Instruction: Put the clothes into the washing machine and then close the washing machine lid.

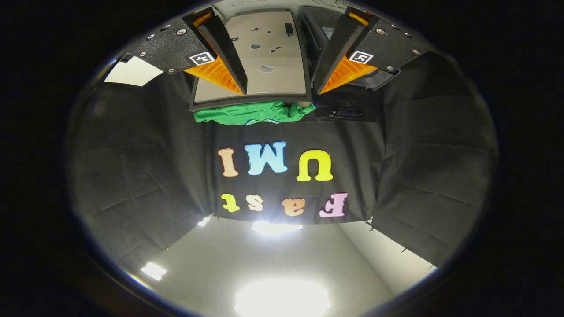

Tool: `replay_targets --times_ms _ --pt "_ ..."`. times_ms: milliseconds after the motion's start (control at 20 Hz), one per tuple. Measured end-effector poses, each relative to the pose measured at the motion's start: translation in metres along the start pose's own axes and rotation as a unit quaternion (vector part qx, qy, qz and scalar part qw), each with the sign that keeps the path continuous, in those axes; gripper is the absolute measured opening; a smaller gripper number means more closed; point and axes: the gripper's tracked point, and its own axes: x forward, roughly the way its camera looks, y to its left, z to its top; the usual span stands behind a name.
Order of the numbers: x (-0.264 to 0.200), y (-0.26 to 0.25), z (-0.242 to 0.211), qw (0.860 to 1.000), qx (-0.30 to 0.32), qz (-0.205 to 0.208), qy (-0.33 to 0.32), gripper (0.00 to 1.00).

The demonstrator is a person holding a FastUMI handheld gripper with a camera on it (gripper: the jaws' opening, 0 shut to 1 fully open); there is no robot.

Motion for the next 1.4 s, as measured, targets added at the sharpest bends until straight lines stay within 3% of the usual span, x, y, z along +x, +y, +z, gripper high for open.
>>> replay_targets --times_ms 750,1400 --pt "0.15 -0.031 0.076 1.0 0.004 0.014 -0.021 0.95" --pt "0.269 -0.067 0.071 0.999 -0.001 0.024 0.035 0.95"
